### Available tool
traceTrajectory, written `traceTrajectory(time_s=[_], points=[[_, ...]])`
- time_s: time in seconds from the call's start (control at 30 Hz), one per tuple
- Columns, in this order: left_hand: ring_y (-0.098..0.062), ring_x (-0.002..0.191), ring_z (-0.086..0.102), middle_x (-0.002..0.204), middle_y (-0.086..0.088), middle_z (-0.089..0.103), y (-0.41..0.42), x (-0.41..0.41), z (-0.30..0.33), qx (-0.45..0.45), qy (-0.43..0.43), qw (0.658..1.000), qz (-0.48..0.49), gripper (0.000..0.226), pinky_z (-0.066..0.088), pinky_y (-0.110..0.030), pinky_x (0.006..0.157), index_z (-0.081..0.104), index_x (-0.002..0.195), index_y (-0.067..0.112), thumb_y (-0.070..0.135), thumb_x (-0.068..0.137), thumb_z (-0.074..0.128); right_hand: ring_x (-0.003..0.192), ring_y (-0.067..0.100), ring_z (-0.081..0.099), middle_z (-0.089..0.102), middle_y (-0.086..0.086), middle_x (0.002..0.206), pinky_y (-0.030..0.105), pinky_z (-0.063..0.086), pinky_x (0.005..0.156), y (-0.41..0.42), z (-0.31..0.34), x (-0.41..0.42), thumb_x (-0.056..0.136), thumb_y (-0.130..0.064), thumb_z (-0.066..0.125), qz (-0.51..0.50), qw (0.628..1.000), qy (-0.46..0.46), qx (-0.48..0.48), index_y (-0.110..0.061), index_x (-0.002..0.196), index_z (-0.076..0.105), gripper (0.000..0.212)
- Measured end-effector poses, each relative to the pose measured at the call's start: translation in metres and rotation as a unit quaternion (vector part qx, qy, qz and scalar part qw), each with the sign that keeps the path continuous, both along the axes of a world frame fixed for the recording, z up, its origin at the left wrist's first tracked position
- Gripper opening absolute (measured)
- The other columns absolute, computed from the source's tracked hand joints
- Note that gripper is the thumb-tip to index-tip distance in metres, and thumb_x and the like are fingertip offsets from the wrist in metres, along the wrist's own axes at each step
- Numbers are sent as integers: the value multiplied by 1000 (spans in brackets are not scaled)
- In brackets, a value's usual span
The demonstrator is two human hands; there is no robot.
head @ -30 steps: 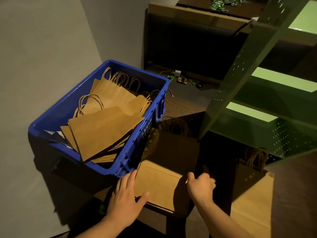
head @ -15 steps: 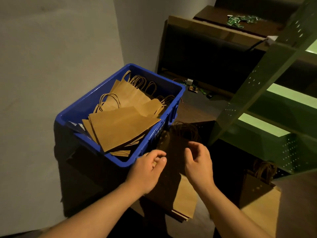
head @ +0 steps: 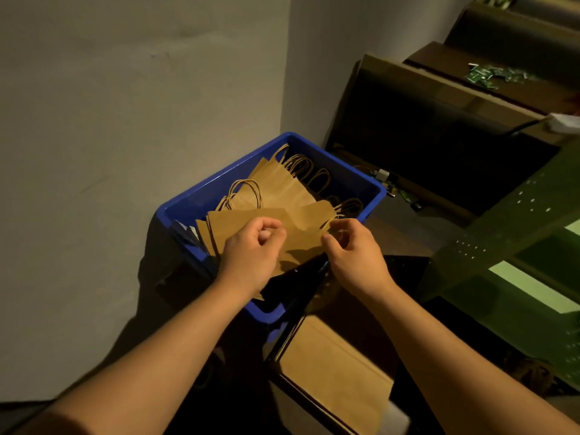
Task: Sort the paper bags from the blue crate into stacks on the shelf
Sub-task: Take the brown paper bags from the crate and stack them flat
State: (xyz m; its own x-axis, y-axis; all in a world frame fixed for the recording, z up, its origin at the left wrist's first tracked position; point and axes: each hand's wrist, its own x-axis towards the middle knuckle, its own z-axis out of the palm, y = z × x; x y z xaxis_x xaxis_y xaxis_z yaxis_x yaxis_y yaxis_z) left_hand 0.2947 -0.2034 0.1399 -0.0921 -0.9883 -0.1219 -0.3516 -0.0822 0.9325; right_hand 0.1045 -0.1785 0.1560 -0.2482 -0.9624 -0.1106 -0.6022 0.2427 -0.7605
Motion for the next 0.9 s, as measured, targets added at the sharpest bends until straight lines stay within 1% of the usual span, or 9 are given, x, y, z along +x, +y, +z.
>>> traceTrajectory(time_s=[0.2,0.3,0.37,0.47,0.53,0.6,0.7,0.8,0.9], points=[[-14,145,23,151,15,35,-13,25,-7,42,-320,911,-257,82,36,-50,115,33,153,42,56,81,70,133,31,48,50,10,146,52,42,112,-43,-11,12,99,-47,57,55,978,166,118,-20,146,48,56],[-18,149,21,161,12,30,-14,29,-18,42,-375,877,-298,79,27,-52,120,26,159,37,45,90,63,142,36,35,42,11,153,56,29,115,-50,-9,20,100,-48,55,78,949,246,180,-21,150,44,59],[-17,149,29,163,10,33,-13,28,-22,20,-361,888,-283,61,29,-45,122,29,160,34,38,103,51,142,37,34,42,12,153,56,32,114,-56,-13,20,100,-49,54,92,946,241,197,-21,151,44,59],[-14,136,48,155,7,48,-14,27,-21,-18,-310,921,-235,47,43,-35,113,37,157,32,31,110,40,134,32,48,50,8,145,53,46,109,-59,-20,15,98,-53,54,52,976,141,159,-23,143,52,54],[-13,127,56,148,5,55,-15,28,-16,-48,-292,933,-205,46,50,-32,104,38,156,34,28,111,40,112,22,63,62,5,127,43,58,92,-58,-14,10,100,-49,55,-59,993,-33,98,-20,133,59,44],[-11,126,57,145,6,57,-13,28,-8,-86,-262,944,-179,46,52,-31,103,38,155,36,26,110,41,96,20,67,69,4,110,36,57,79,-57,-3,0,103,-45,54,-185,944,-259,90,-15,125,62,39],[-3,136,47,149,17,53,-3,22,2,-185,-223,939,-186,49,44,-31,114,42,151,38,18,107,45,101,26,67,70,7,109,39,55,77,-48,18,-16,98,-61,51,-223,813,-522,132,-12,119,64,56],[1,137,41,146,23,54,0,19,-2,-261,-211,906,-258,60,30,-34,118,46,148,44,9,99,49,96,32,68,73,14,107,43,55,74,-40,34,-33,97,-54,58,-207,827,-498,157,-14,118,62,45],[4,139,34,148,28,50,-4,21,-6,-248,-197,890,-329,45,31,-38,116,47,145,50,40,101,45,60,26,73,75,11,72,31,57,49,-30,44,-45,100,-20,60,-193,883,-393,170,-6,110,60,17]])
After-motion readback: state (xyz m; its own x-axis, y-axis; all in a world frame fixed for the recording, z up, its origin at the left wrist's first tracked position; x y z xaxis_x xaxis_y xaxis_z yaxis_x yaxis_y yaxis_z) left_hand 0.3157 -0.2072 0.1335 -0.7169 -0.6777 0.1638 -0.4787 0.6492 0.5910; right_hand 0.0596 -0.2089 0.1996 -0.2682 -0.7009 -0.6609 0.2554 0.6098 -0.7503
